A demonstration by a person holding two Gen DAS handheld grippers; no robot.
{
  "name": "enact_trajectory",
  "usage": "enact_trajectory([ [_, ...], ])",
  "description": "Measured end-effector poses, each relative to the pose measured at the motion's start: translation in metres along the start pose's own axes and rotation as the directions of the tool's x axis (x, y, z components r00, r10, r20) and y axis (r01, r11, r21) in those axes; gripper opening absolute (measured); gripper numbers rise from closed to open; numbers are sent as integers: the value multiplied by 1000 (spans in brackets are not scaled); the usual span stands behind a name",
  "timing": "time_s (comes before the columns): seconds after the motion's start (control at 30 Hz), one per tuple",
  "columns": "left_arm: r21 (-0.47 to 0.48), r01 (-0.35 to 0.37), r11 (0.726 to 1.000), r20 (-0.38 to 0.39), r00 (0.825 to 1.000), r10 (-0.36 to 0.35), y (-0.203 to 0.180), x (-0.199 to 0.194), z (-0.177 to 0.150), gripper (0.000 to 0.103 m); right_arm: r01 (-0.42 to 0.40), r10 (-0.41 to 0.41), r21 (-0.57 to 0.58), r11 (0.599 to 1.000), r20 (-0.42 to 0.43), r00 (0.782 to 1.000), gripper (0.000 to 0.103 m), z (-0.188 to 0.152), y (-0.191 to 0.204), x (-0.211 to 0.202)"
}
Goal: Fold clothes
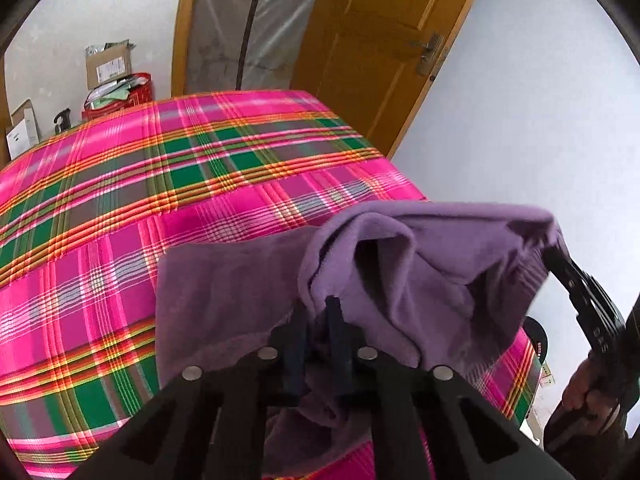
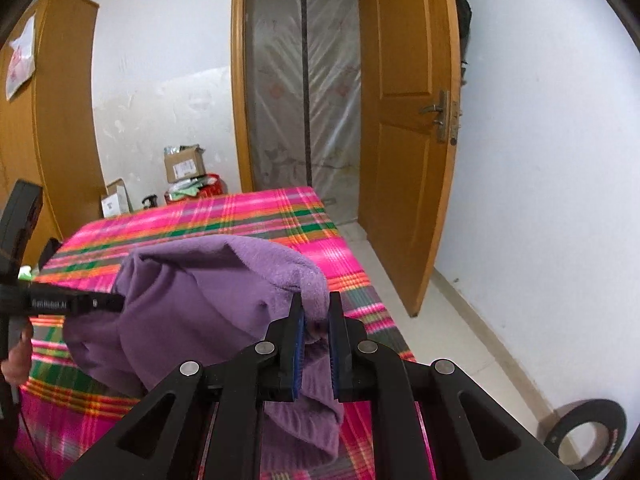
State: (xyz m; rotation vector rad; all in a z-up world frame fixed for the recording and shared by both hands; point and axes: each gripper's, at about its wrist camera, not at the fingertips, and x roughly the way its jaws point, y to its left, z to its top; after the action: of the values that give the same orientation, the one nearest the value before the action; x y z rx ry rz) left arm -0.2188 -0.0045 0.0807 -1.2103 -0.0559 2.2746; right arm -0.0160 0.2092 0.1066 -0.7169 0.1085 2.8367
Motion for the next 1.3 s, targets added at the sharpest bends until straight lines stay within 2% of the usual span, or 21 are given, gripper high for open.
enact_trajectory([
  [0.37, -126, 80, 989, 106, 992, -66, 19, -41, -11, 6, -98, 100, -28, 995, 91, 991, 10, 39, 32, 4],
  [0.43, -140, 82, 987, 142, 988, -62, 21, -53, -14, 5, -134, 137, -30, 991, 107, 985, 10, 47, 40, 4],
  [0.47, -148, 79, 986, 162, 985, -54, 23, -59, -16, 1, -151, 154, -33, 988, 115, 981, 10, 50, 44, 4],
  [0.6, -186, 68, 980, 221, 975, -26, 34, -83, -24, 0, -212, 219, -65, 975, 139, 966, 10, 61, 66, 5],
  [0.7, -213, 41, 976, 213, 977, 5, 42, -82, -25, 0, -234, 245, -94, 968, 138, 959, 10, 65, 84, 11],
  [0.83, -215, 43, 976, 183, 983, -2, 43, -76, -24, 2, -293, 302, -90, 952, 104, 948, 10, 59, 96, 16],
  [0.93, -208, 54, 977, 168, 986, -19, 40, -70, -19, 10, -325, 332, -96, 941, 73, 941, 10, 49, 103, 17],
  [1.03, -229, 120, 966, 166, 983, -82, 39, -65, -14, 18, -352, 356, -92, 931, 31, 934, 10, 36, 106, 21],
  [1.1, -239, 163, 957, 155, 980, -128, 37, -62, -11, 27, -371, 372, -89, 924, -3, 928, 10, 26, 108, 25],
  [1.23, -254, 221, 942, 121, 973, -196, 28, -52, -9, 34, -423, 416, -90, 902, -86, 905, 10, 3, 111, 35],
  [1.3, -251, 221, 943, 95, 975, -203, 21, -46, -7, 36, -438, 429, -80, 896, -105, 897, 10, -7, 108, 34],
])
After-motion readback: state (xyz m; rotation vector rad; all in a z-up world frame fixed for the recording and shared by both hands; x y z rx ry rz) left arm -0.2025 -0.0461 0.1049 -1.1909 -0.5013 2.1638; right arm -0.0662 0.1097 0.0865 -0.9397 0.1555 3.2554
